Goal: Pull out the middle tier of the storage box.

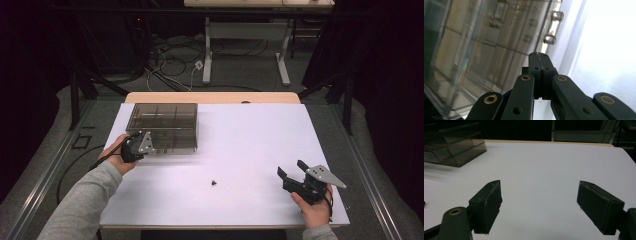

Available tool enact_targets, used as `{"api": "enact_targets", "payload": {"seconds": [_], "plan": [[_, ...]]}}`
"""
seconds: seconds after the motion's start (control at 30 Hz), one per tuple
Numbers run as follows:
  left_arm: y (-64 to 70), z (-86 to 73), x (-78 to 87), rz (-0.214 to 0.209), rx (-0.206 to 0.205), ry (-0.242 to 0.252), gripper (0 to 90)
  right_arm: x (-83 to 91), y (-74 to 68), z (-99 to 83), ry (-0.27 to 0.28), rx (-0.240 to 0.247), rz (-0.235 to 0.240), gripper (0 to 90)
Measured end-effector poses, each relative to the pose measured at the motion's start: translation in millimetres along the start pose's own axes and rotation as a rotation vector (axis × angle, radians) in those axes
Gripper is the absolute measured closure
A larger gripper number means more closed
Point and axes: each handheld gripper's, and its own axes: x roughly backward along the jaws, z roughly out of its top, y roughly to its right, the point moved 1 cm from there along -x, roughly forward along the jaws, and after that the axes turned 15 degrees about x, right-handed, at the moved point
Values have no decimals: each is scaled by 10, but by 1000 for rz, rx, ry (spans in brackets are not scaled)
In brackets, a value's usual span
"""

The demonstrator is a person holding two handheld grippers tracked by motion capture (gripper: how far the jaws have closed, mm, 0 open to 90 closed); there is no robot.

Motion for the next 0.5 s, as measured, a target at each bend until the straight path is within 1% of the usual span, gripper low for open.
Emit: {"api": "enact_targets", "payload": {"seconds": [0.03,0.07,0.1,0.2,0.27,0.3,0.37,0.4,0.43,0.47,0.5], "plan": [[-1,-23,-12,-3,11,0,900,3,1,0,-4,0,6,195],[-1,-42,-18,3,22,-3,900,4,3,-1,-8,1,5,195],[-7,-55,-20,1,26,2,900,3,3,-2,-8,0,7,195],[-16,-77,-2,-4,57,21,891,-2,0,-4,-11,-5,7,195],[-29,-79,27,-15,110,44,839,-1,0,-6,-19,-2,7,195],[-38,-79,40,-13,122,50,822,-1,1,-6,-21,0,8,196],[-60,-80,66,-24,197,82,798,-10,-3,-7,-17,-4,12,195],[-70,-80,79,-22,230,95,777,-11,-7,-6,-13,-8,13,196],[-81,-80,91,-12,250,102,764,-4,-10,-5,-22,-9,10,196],[-89,-79,100,-11,276,108,751,-9,-10,-3,-15,-5,9,195],[-96,-79,102,-11,309,123,735,-3,-10,-1,-19,-3,12,195]]}}
